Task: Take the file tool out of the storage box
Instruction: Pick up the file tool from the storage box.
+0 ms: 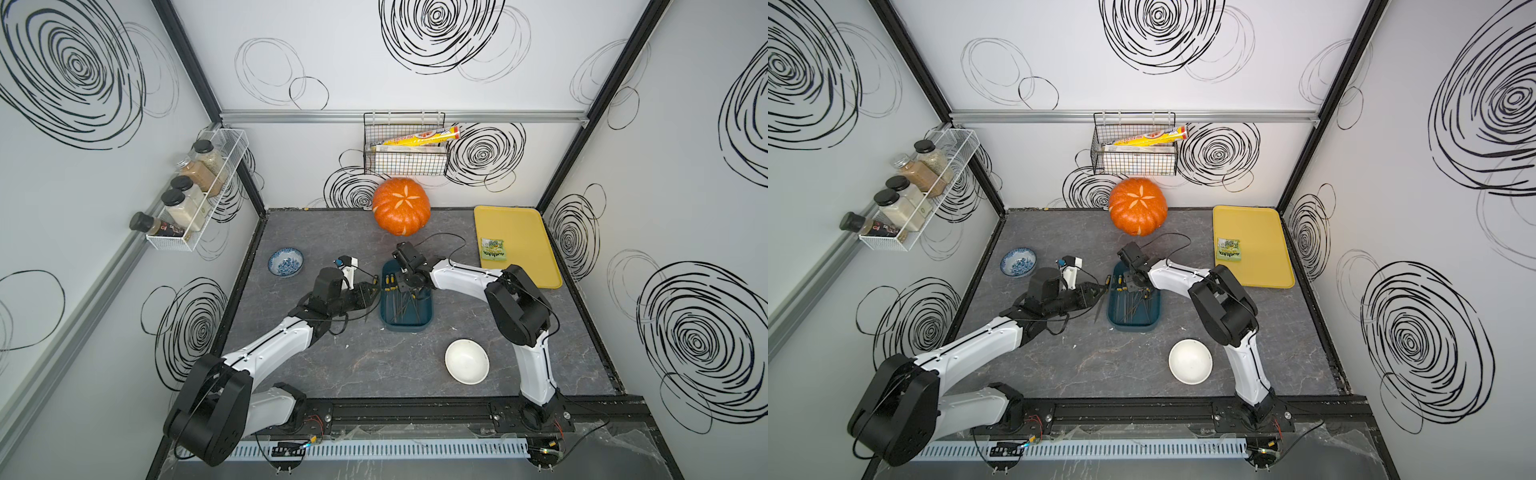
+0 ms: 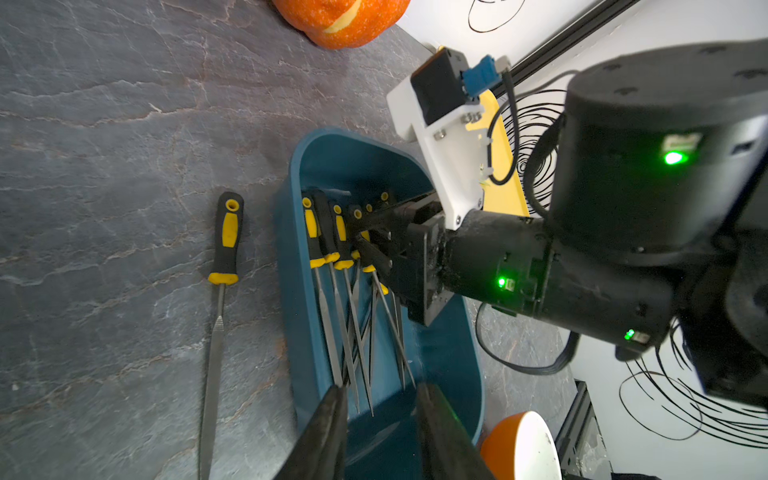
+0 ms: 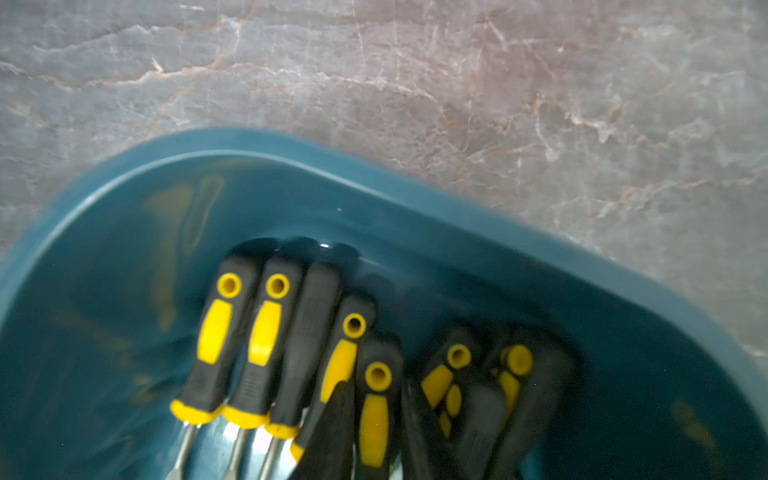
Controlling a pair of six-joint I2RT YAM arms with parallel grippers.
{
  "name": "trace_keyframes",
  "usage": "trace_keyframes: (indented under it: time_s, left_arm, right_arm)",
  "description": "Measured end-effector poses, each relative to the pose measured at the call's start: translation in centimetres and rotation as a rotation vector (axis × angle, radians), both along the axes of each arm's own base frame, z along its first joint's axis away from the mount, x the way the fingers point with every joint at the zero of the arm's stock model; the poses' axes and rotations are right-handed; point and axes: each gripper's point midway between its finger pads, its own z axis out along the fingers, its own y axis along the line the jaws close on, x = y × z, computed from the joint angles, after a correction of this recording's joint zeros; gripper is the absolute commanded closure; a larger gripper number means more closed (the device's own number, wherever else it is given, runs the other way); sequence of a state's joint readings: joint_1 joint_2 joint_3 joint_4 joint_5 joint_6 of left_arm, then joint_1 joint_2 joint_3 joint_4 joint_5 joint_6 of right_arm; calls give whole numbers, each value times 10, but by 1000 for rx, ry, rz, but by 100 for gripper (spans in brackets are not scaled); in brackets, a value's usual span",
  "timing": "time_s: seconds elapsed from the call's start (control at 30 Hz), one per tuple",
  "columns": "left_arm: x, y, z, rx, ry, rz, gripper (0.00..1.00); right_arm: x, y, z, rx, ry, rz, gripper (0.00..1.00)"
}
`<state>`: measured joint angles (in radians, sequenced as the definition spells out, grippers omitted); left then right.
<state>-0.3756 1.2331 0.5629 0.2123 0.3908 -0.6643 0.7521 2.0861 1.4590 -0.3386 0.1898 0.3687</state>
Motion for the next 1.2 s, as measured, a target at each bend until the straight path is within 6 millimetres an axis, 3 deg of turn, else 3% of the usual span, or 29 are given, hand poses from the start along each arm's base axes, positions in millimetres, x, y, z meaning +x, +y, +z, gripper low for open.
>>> trace_keyframes:
  time_s: [0.1, 0.23, 0.33, 0.4, 0.53, 0.77, 0.97, 1.2]
  left_arm:
    - [-1, -2, 2, -15, -4, -10, 63]
    - [-7, -5, 10, -55, -25, -31, 52]
    - [-13, -9, 22, -103, -69, -60, 47]
    - [-21, -11, 33, -147, -110, -90, 37]
    - [-36, -17, 49, -230, -178, -158, 27]
    - [-60, -33, 67, -375, -232, -296, 32]
    - [-77, -68, 58, -378, -183, -421, 33]
    - [-86, -84, 62, -383, -200, -476, 33]
  right_arm:
    - [0, 1, 3, 11, 2, 1, 85]
    - [-5, 4, 17, 52, 0, 16, 88]
    - [-7, 6, 47, 107, -40, 26, 90]
    - [-6, 8, 72, 151, -85, 29, 90]
    - [-12, 14, 129, 323, -176, 69, 91]
    - [-47, 8, 200, 603, -298, 150, 94]
    - [-76, -3, 240, 774, -368, 185, 95]
    - [-85, -1, 251, 864, -372, 203, 95]
